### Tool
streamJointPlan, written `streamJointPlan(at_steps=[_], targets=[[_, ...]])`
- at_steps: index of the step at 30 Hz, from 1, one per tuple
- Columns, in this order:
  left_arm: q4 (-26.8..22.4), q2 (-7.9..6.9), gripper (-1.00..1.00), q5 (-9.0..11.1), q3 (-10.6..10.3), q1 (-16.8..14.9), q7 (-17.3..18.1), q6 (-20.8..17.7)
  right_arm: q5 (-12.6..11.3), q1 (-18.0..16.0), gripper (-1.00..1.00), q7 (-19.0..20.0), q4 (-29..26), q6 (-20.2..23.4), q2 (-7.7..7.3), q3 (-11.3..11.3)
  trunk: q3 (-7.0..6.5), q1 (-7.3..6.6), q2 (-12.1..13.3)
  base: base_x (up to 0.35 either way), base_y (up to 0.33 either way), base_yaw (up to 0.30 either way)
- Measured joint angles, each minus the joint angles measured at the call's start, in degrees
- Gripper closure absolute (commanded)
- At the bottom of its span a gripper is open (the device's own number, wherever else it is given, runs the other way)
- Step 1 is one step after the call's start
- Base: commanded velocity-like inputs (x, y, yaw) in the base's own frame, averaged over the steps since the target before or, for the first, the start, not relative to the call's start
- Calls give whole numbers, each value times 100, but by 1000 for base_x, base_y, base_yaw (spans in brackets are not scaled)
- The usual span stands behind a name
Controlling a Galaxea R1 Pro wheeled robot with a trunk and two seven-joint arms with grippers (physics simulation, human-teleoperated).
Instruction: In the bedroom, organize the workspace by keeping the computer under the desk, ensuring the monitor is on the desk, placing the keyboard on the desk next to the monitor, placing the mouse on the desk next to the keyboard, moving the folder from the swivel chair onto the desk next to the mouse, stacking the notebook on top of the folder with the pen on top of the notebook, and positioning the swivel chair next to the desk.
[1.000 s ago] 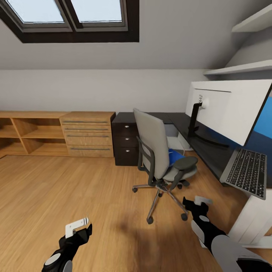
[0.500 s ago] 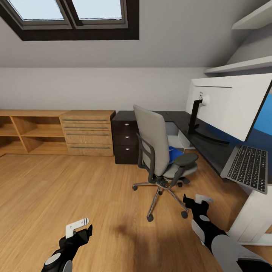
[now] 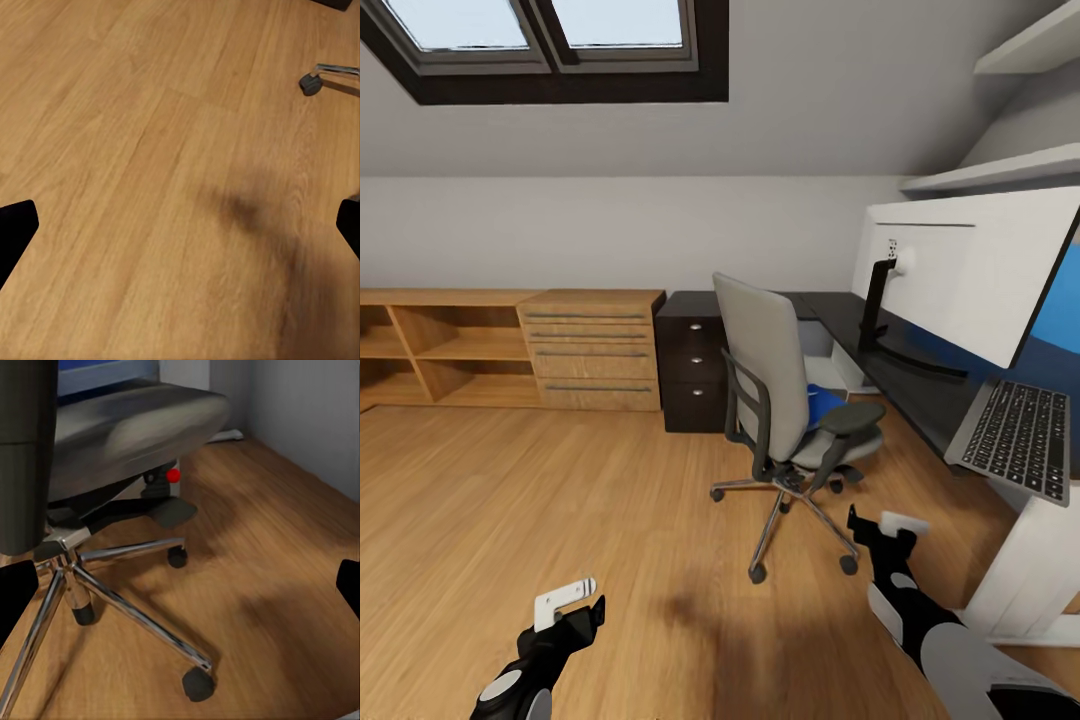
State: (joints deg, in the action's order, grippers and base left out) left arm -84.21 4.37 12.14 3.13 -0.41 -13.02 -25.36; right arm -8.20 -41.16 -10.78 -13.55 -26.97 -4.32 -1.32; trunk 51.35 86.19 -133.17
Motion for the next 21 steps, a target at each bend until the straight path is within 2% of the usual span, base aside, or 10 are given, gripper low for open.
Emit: streamJointPlan(at_steps=[6,15,18,20,21], targets=[[0,0,-100,0,0,0,-1,1,-14,6,-100,9,161,-595,-57,17,108,132,-241,0,0,0],[6,10,-100,0,-13,0,-2,-1,-21,6,-100,12,241,-747,-140,23,269,330,-602,0,0,0],[8,10,-100,1,-94,0,-1,-24,-21,7,-100,12,243,-755,-166,24,323,395,-722,0,0,0],[2,10,-100,4,-136,0,0,-90,-21,7,-100,12,244,-744,-173,23,359,439,-802,0,0,0],[-18,10,-100,8,-162,3,2,-247,-21,7,-100,10,242,-732,-177,19,377,461,-842,0,0,0]])
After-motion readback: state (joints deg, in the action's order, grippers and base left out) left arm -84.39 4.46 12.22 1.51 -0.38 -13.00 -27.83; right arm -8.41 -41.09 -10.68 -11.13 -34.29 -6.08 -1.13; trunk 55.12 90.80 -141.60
